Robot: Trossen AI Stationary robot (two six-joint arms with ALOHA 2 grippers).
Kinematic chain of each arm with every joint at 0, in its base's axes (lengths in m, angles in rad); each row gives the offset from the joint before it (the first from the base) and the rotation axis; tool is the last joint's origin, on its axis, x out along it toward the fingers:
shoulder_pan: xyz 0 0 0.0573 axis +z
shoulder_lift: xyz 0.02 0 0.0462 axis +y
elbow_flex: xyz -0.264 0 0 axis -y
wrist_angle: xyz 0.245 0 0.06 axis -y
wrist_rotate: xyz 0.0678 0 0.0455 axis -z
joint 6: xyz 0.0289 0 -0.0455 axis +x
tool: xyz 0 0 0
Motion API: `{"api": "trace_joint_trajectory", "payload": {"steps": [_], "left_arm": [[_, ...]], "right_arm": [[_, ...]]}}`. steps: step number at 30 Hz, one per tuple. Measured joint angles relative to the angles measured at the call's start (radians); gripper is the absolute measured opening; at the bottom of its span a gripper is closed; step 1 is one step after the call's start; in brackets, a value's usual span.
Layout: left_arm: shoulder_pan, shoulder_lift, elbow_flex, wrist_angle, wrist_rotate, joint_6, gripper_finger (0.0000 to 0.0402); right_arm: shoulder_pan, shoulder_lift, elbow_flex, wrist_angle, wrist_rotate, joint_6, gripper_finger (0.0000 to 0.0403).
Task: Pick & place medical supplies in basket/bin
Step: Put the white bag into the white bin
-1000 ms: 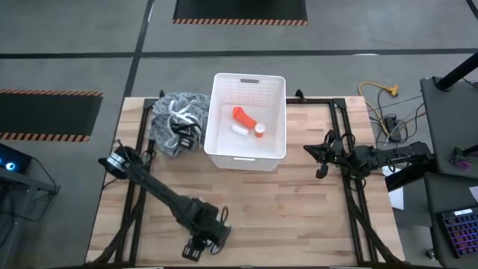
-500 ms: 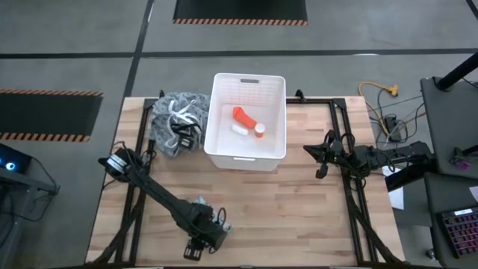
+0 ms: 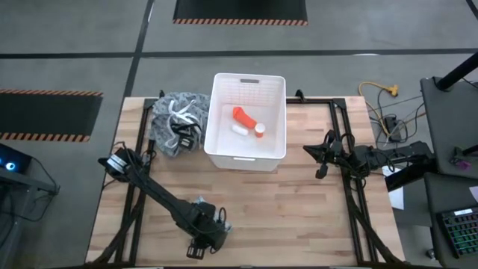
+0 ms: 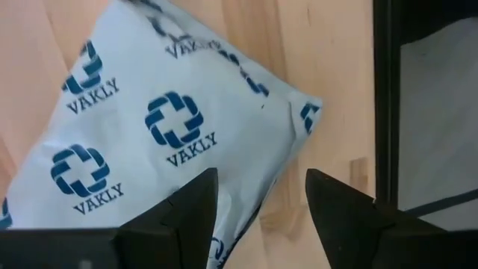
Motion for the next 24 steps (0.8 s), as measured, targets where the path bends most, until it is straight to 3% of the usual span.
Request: {"api": "trace_joint_trajectory", "payload": {"steps": [14, 24], "left_arm": [[-0.004, -0.007, -0.112, 0.046, 0.005, 0.001, 0.0186], [-0.006, -0.007, -0.093, 0.038, -0.004, 0.009, 0.0186]], "right_arm": [[0.000, 0.000, 0.000, 0.000, 0.001, 0.000, 0.0008], [0.000, 0.000, 0.000, 0.000, 0.002, 0.000, 0.0008]]}}
